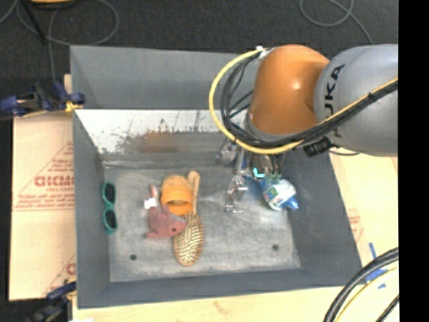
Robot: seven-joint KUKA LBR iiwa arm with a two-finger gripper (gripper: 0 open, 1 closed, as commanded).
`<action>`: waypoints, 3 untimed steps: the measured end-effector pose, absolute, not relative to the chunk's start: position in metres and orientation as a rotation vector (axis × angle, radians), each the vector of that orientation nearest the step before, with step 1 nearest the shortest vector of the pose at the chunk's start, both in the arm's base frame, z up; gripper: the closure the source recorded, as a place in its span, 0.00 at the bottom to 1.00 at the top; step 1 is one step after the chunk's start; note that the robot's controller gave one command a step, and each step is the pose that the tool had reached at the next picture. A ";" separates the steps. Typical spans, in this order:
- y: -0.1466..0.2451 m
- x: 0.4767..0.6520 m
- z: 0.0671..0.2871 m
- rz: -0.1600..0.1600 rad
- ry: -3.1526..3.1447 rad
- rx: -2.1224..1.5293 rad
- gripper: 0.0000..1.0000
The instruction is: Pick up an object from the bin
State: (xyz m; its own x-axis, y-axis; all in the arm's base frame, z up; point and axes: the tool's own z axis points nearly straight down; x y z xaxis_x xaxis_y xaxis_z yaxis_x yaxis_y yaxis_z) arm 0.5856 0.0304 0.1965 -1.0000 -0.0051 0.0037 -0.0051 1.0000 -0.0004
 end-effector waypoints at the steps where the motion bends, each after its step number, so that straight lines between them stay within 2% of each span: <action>1: 0.031 0.587 0.201 0.000 -3.146 0.008 0.00; 2: 0.045 0.596 0.154 -0.002 -3.153 -0.046 0.00; 3: 0.053 0.625 0.107 0.002 -3.145 0.154 0.00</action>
Offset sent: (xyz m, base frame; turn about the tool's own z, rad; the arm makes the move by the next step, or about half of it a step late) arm 0.0177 0.0381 -0.1265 0.0801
